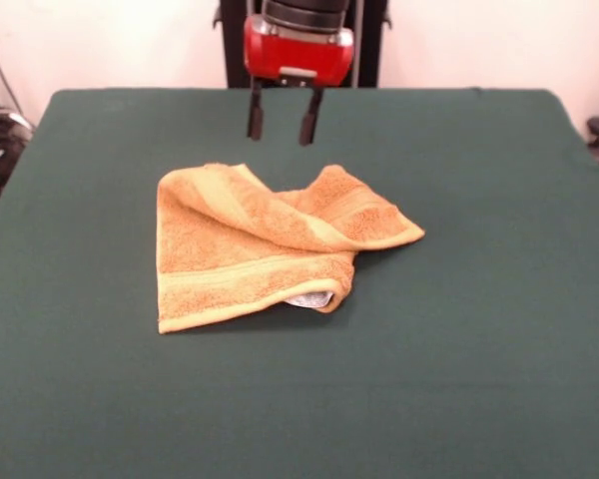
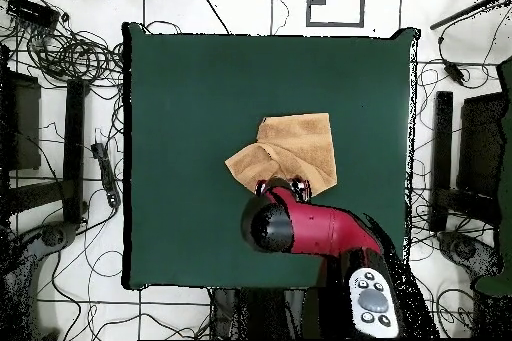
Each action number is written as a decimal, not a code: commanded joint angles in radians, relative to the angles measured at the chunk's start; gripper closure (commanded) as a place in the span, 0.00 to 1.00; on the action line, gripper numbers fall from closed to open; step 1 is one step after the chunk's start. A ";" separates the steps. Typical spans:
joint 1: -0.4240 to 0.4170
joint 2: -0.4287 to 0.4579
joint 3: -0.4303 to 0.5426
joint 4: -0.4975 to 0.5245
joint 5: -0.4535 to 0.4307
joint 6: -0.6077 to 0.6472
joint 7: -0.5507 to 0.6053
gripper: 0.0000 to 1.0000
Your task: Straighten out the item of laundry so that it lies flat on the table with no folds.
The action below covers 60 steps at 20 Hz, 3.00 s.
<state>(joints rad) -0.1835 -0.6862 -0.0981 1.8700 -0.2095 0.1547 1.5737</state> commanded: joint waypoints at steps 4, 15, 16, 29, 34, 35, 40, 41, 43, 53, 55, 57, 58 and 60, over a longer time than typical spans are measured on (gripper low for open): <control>0.115 0.116 0.065 -0.089 0.055 -0.005 0.190 0.00; 0.139 0.131 0.039 -0.182 0.027 0.082 0.088 0.00; 0.126 0.135 0.056 -0.199 0.014 0.104 0.056 0.00; 0.066 0.150 0.068 -0.272 -0.110 0.138 -0.037 0.00; 0.028 0.162 0.094 -0.277 -0.159 0.134 -0.041 0.00; 0.021 0.169 0.101 -0.281 -0.164 0.141 -0.043 0.00; 0.017 0.206 0.107 -0.273 -0.197 0.110 -0.008 0.00; 0.020 0.215 0.107 -0.268 -0.201 0.099 0.004 0.00; 0.024 0.227 0.110 -0.253 -0.204 0.084 0.026 0.00; 0.004 0.199 0.148 -0.153 -0.206 0.048 0.060 0.00; -0.003 0.175 0.155 -0.134 -0.204 0.063 0.052 0.00; -0.008 0.168 0.156 -0.130 -0.207 0.068 0.046 0.00; -0.016 0.170 0.163 -0.129 -0.206 0.073 0.041 0.00; -0.019 0.173 0.166 -0.131 -0.208 0.070 0.039 0.00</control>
<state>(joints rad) -0.1929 -0.5202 -0.0679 1.6576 -0.3825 0.1840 1.5737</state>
